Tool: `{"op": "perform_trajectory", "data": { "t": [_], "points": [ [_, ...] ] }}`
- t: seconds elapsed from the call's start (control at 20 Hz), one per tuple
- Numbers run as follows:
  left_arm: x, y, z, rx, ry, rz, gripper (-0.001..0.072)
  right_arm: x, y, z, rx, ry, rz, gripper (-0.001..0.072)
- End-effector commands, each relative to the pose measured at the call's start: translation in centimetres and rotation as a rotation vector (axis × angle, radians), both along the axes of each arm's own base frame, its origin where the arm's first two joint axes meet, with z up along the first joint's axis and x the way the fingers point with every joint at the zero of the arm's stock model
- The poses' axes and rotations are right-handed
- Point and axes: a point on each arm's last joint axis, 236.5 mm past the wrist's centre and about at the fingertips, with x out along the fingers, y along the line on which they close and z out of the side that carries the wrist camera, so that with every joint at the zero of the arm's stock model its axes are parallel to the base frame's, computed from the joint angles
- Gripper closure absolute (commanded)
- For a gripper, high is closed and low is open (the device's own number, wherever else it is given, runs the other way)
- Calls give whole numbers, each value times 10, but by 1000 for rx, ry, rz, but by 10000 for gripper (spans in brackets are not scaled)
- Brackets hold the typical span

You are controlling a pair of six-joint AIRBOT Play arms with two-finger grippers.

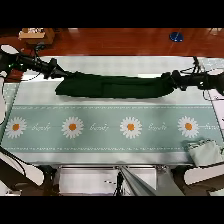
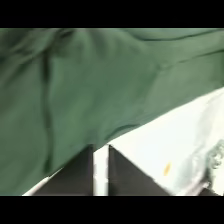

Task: Fold the shirts.

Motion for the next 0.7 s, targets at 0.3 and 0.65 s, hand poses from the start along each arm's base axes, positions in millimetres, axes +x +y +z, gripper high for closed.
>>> {"op": "perform_trajectory", "data": {
  "t": [0.3, 0.65],
  "points": [
    [-4, -162, 34, -166, -138, -160, 682, -66, -4, 132, -184, -110, 102, 676],
    [-10, -181, 32, -117, -153, -177, 684, -115, -5, 197, -294, -167, 71, 677]
  ]
}}
